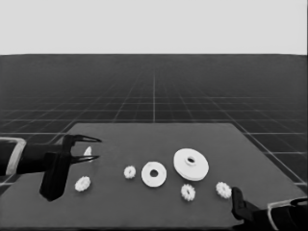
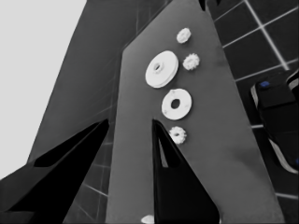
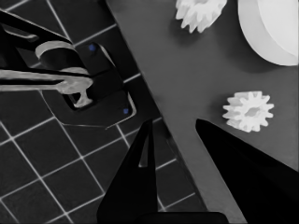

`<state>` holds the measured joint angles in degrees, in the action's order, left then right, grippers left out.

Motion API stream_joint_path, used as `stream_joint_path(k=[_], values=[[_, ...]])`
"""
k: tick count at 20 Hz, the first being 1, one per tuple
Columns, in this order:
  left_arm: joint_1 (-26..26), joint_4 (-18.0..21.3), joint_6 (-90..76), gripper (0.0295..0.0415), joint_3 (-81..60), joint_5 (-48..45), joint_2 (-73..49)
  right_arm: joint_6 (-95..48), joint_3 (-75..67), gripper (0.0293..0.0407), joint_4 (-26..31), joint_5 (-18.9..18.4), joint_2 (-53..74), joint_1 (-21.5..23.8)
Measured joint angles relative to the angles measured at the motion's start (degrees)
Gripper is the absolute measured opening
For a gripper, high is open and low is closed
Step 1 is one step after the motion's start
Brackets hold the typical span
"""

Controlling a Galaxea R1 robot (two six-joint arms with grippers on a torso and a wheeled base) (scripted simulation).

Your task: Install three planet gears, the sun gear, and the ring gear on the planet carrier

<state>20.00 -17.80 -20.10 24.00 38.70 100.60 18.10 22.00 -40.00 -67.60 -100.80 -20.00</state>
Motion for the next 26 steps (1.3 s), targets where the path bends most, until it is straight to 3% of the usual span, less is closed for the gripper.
stream_joint_path(k=[1,2,3,4,5,6,7,8,10,12,14,15,17,24,26], values=[[-4.05,4.20,0.15,0.0295,-4.08,2.82,-0.16,-0.19,-3.03,0.0293,4.33,1.33,-0.78,-3.10],[-2.56,2.50,0.09,0.0297,-2.45,1.69,-0.10,-0.11,-1.69,0.0308,2.55,0.77,-0.46,-1.93],[-1.65,1.48,0.05,0.0314,-1.44,1.02,-0.08,-0.07,-0.90,0.0337,1.51,0.45,-0.26,-1.25],[-1.12,0.88,0.03,0.0347,-0.85,0.62,-0.06,-0.04,-0.45,0.0368,0.89,0.25,-0.15,-0.86],[-12.91,-22.19,27.80,0.0386,2.35,19.56,-2.08,-0.02,-0.19,0.0380,0.54,0.14,-0.09,-0.64],[-17.84,-20.26,53.75,0.0404,9.31,37.83,4.38,-0.01,-0.04,0.0383,0.33,0.08,-0.05,-0.51],[-19.08,-10.08,65.74,0.0399,18.57,43.71,10.38,-0.01,0.04,0.0384,0.20,0.04,-0.03,-0.43],[-19.76,-2.71,70.88,0.0392,26.34,44.47,13.77,0.00,0.09,0.0384,0.13,0.02,-0.01,-0.38],[-20.52,4.63,73.81,0.0386,35.57,44.37,17.10,0.00,0.14,0.0385,0.06,0.00,0.00,-0.34],[-20.79,7.29,74.22,0.0385,39.49,44.37,18.47,0.00,0.15,0.0385,0.04,-0.01,0.00,-0.33],[-20.89,8.23,74.22,0.0385,41.06,44.39,19.02,0.00,0.16,0.0385,0.03,-0.01,0.00,-0.32],[-26.18,3.93,73.81,0.0385,43.48,41.04,20.23,0.00,0.16,0.0385,0.03,-0.01,0.00,-0.32],[-31.48,0.42,73.09,0.0385,47.23,37.70,22.20,0.00,0.16,0.0385,0.03,-0.01,0.00,-0.32],[-33.74,-1.06,72.54,0.0385,49.73,35.90,23.48,0.00,0.16,0.0385,0.03,-0.01,0.00,-0.32],[-33.77,-1.09,72.53,0.0314,49.77,35.87,23.50,0.00,0.16,0.0385,0.03,-0.01,0.00,-0.32]])
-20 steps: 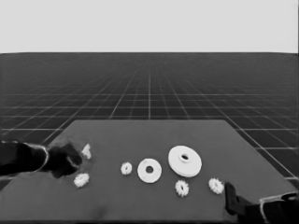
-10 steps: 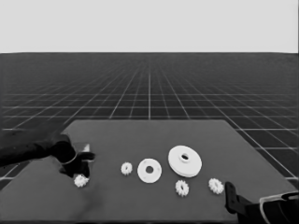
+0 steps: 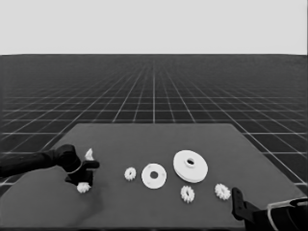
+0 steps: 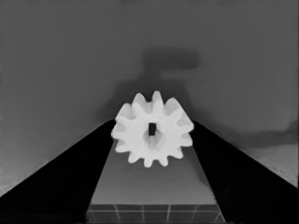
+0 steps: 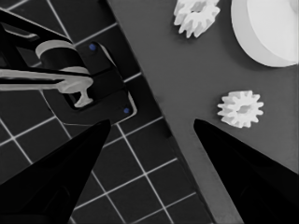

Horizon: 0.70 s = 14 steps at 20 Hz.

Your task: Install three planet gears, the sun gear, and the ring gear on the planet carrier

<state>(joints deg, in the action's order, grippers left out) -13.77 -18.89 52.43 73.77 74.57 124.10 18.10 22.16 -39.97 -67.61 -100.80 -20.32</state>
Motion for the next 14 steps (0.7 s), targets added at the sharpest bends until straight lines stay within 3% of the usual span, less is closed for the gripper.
stream_joint_path(k=[8,11,14], values=[[0.03,-0.01,0.00,0.0313,0.01,-0.02,0.01,0.00,0.00,0.0385,0.00,0.00,0.00,0.00],[9.92,7.44,1.54,0.0312,-7.09,6.84,-3.74,0.00,0.00,0.0385,0.00,0.00,0.00,0.00],[12.27,9.33,1.61,0.0312,-7.68,8.19,-4.09,0.00,0.00,0.0385,0.00,0.00,0.00,0.00]])
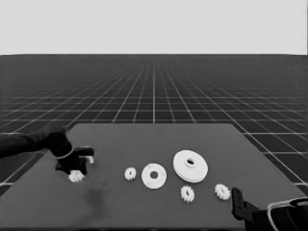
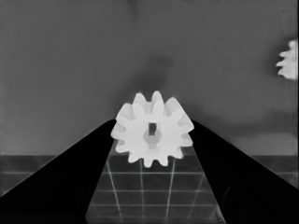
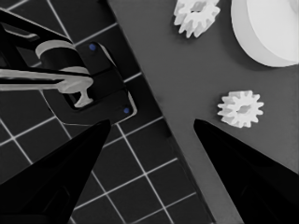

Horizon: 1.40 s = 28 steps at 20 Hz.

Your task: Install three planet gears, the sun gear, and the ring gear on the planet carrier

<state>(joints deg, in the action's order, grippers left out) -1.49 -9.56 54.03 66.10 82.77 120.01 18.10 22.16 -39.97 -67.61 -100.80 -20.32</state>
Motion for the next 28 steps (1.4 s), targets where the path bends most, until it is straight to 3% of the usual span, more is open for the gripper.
stream_joint_path(k=[4,5,6,7,9,14,15,17,24,26,28], values=[[0.49,0.44,-0.01,0.0312,-0.07,0.31,-0.04,0.00,0.00,0.0385,0.00,0.00,0.00,0.00],[0.67,-2.18,22.09,0.0313,-7.04,4.27,8.51,0.00,0.00,0.0385,0.00,0.00,0.00,0.00],[0.78,-2.32,33.60,0.0313,-6.43,6.86,24.22,0.00,0.00,0.0385,0.00,0.00,0.00,0.00],[0.80,-1.92,36.58,0.0313,-0.96,7.49,34.70,0.00,0.00,0.0385,0.00,0.00,0.00,0.00],[0.82,-1.53,35.95,0.0313,7.64,7.30,43.95,0.00,0.00,0.0385,0.00,0.00,0.00,0.00],[0.77,-1.37,34.52,0.0313,13.07,7.02,48.05,0.00,0.00,0.0385,0.00,0.00,0.00,0.00],[-3.11,-5.51,33.18,0.0313,14.86,6.66,48.47,0.00,0.00,0.0385,0.00,0.00,0.00,0.00],[-7.23,-9.23,31.40,0.0313,17.43,5.86,49.00,0.00,0.00,0.0385,0.00,0.00,0.00,0.00],[-8.99,-11.03,30.34,0.0313,19.05,5.22,49.38,0.00,0.00,0.0385,0.00,0.00,0.00,0.00],[-9.02,-11.06,30.32,0.0372,19.07,5.21,49.38,0.00,0.00,0.0385,0.00,0.00,0.00,0.00],[-9.02,-11.07,30.32,0.0383,19.08,5.20,49.39,0.00,0.00,0.0385,0.00,0.00,0.00,0.00]])
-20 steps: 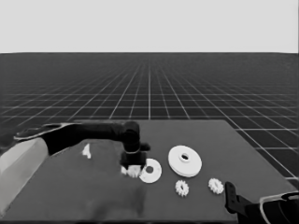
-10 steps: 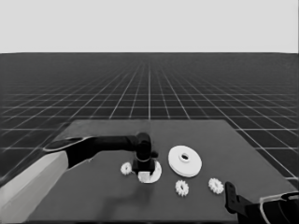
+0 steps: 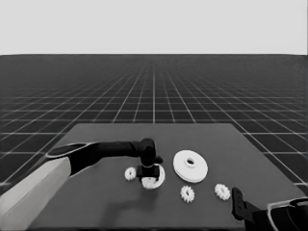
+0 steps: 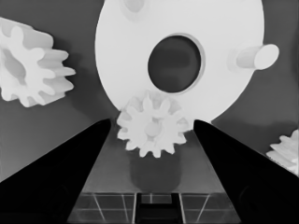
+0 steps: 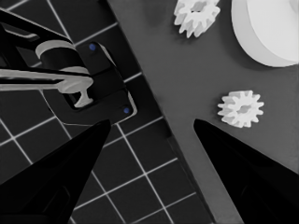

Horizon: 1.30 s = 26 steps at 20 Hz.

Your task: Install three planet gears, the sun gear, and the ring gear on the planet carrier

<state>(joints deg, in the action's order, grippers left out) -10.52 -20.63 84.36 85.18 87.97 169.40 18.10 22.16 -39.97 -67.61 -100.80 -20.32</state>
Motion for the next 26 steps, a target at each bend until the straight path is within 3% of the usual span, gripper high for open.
stream_joint_path(k=[6,8,11,16,19,26], values=[[0.00,-0.01,0.00,0.0385,0.00,0.00,0.00,0.00,0.00,0.0385,0.00,0.00,0.00,0.00],[6.08,6.04,3.14,0.0385,-4.42,1.62,-0.92,0.00,0.00,0.0385,0.00,0.00,0.00,0.00],[9.10,8.94,3.95,0.0385,-5.43,1.79,-1.04,0.00,0.00,0.0385,0.00,0.00,0.00,0.00],[9.75,9.66,4.06,0.0385,-5.56,1.78,-1.06,0.00,0.00,0.0385,0.00,0.00,0.00,0.00],[10.78,10.90,-7.01,0.0385,-5.36,-0.25,-12.17,0.00,0.00,0.0385,0.00,0.00,0.00,0.00],[10.90,11.26,-10.64,0.0385,-3.86,-0.80,-14.24,0.00,0.00,0.0385,0.00,0.00,0.00,0.00]])
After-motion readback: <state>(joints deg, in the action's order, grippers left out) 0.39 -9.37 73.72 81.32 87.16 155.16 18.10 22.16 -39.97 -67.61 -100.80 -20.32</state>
